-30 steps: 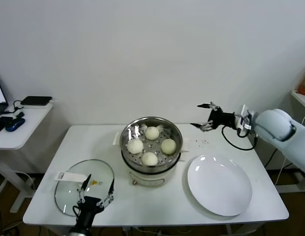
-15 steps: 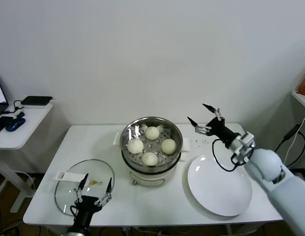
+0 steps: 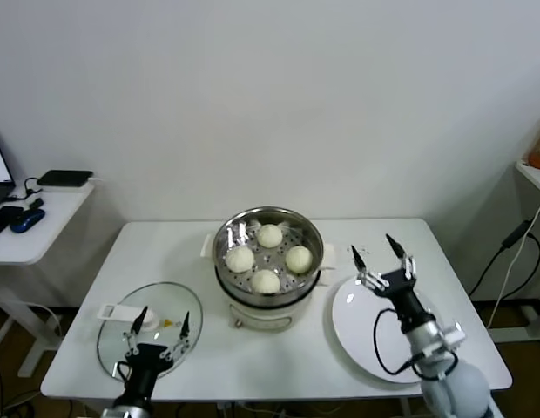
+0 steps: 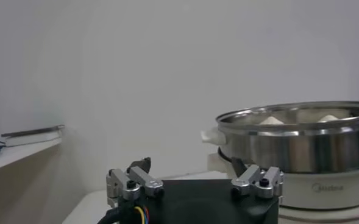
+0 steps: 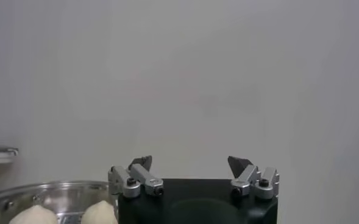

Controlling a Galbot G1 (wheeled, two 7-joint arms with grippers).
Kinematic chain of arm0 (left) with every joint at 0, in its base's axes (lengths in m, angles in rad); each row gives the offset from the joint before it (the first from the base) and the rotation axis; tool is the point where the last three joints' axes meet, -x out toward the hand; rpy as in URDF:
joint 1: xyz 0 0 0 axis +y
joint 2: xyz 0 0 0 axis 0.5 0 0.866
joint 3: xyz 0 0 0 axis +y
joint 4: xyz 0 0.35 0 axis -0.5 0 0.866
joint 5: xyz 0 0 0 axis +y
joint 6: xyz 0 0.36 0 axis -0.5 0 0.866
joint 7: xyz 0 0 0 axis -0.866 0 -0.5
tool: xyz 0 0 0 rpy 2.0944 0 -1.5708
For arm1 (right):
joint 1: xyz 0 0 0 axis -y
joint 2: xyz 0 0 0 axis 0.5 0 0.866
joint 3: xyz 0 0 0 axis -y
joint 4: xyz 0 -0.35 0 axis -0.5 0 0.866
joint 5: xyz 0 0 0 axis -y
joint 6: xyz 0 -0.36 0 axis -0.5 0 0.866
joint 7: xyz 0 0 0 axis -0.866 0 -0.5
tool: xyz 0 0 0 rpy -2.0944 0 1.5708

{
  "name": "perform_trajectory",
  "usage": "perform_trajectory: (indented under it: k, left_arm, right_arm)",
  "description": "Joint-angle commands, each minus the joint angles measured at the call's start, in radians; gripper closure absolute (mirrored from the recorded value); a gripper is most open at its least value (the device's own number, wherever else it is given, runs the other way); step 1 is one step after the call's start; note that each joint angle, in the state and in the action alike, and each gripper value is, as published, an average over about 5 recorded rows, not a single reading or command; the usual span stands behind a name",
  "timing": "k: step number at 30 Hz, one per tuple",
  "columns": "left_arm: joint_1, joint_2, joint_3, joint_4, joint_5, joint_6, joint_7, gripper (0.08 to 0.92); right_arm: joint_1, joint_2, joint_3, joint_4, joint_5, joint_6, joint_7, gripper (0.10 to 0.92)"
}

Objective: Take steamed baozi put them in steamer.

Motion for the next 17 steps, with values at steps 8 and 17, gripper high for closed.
perform_trajectory:
  k: [8, 17]
  left_arm:
    - [-0.004, -0.004, -0.015, -0.002, -0.008, 0.011, -0.014, 0.177]
    - [0.007, -0.004, -0.024, 0.003, -0.018, -0.003, -0.009, 0.177]
  right_arm:
    - [-0.32, 0.269, 0.09, 0.033, -0.042, 0.136, -0.055, 0.203]
    - [-0.324, 0.272, 0.076, 0.035, -0.047, 0.142, -0.053, 0.203]
